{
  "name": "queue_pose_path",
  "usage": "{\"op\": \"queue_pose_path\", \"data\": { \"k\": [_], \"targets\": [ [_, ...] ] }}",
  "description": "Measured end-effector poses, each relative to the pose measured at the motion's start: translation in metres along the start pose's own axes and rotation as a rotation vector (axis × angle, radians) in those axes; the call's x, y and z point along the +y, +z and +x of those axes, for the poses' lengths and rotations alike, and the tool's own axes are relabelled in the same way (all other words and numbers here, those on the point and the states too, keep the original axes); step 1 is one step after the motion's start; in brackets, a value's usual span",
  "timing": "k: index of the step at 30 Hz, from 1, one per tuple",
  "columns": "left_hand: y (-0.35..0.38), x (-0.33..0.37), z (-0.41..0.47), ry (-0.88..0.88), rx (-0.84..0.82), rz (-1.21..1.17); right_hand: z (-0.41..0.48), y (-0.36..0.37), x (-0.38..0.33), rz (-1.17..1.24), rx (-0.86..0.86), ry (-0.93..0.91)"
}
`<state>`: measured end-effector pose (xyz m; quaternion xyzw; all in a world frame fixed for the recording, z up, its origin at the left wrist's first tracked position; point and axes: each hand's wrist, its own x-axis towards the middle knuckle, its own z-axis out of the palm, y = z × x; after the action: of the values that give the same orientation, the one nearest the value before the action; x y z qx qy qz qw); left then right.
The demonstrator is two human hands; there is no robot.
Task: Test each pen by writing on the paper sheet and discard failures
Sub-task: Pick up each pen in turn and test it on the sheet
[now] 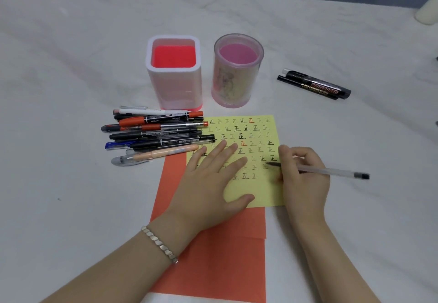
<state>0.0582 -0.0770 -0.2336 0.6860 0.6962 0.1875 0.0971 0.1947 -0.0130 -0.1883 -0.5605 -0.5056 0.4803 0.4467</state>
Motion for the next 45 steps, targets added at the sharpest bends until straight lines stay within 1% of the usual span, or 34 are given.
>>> {"op": "queue_pose_path", "data": {
  "k": [3,4,6,7,8,9,11,12,13,14,17,20,23,25,26,27,30,31,32,34,36,38,41,45],
  "targets": [
    [-0.002,-0.001,-0.001,0.018,0.042,-0.086,0.002,-0.014,-0.004,-0.112,-0.155,-0.011],
    [-0.005,0.0,0.0,0.04,0.084,-0.105,0.002,-0.017,-0.006,-0.162,-0.192,-0.032],
    [-0.011,0.002,-0.001,0.067,0.183,-0.113,0.0,-0.019,-0.013,-0.288,-0.243,-0.118],
    [-0.018,0.006,-0.001,0.048,0.219,-0.147,-0.001,-0.018,-0.017,-0.352,-0.261,-0.173],
    [-0.028,0.012,-0.001,-0.005,0.227,-0.245,-0.002,-0.017,-0.022,-0.419,-0.279,-0.224],
    [-0.042,0.02,-0.002,-0.107,0.196,-0.402,-0.003,-0.014,-0.027,-0.485,-0.302,-0.276],
    [-0.063,0.034,-0.002,-0.331,-0.043,-0.865,-0.005,-0.006,-0.034,-0.582,-0.354,-0.371],
    [-0.07,0.036,-0.003,-0.414,-0.125,-1.026,-0.007,0.0,-0.037,-0.605,-0.382,-0.401],
    [-0.075,0.036,-0.004,-0.456,-0.168,-1.102,-0.009,0.005,-0.039,-0.622,-0.414,-0.422],
    [-0.081,0.033,-0.006,-0.467,-0.168,-1.123,-0.011,0.012,-0.041,-0.637,-0.449,-0.443],
    [-0.095,0.018,-0.015,-0.464,-0.118,-1.068,-0.019,0.029,-0.043,-0.67,-0.506,-0.511],
    [-0.108,0.005,-0.022,-0.46,-0.114,-1.015,-0.024,0.04,-0.046,-0.682,-0.539,-0.519],
    [-0.115,-0.001,-0.025,-0.509,-0.207,-1.027,-0.028,0.045,-0.047,-0.704,-0.582,-0.537],
    [-0.117,-0.005,-0.023,-0.542,-0.235,-0.968,-0.028,0.045,-0.048,-0.706,-0.583,-0.557],
    [-0.117,-0.008,-0.02,-0.544,-0.2,-0.891,-0.027,0.044,-0.049,-0.695,-0.58,-0.565],
    [-0.117,-0.013,-0.016,-0.522,-0.132,-0.757,-0.025,0.042,-0.049,-0.675,-0.577,-0.568],
    [-0.114,-0.039,-0.003,-0.383,0.132,-0.173,-0.017,0.03,-0.052,-0.632,-0.582,-0.506],
    [-0.112,-0.049,0.0,-0.306,0.211,-0.032,-0.013,0.026,-0.052,-0.641,-0.584,-0.473],
    [-0.107,-0.059,0.003,-0.229,0.246,0.083,-0.007,0.021,-0.05,-0.667,-0.581,-0.448],
    [-0.093,-0.075,0.004,-0.16,0.278,0.241,0.009,0.011,-0.047,-0.731,-0.558,-0.413],
    [-0.083,-0.082,0.004,-0.163,0.296,0.293,0.032,0.003,-0.044,-0.78,-0.498,-0.381],
    [-0.076,-0.081,0.002,-0.174,0.312,0.281,0.059,-0.003,-0.041,-0.856,-0.414,-0.36],
    [-0.068,-0.076,-0.004,-0.14,0.283,0.258,0.106,-0.007,-0.037,-1.017,-0.302,-0.376],
    [-0.058,-0.078,-0.009,-0.177,0.228,0.263,0.158,-0.005,-0.028,-1.265,-0.251,-0.438]
  ]
}}
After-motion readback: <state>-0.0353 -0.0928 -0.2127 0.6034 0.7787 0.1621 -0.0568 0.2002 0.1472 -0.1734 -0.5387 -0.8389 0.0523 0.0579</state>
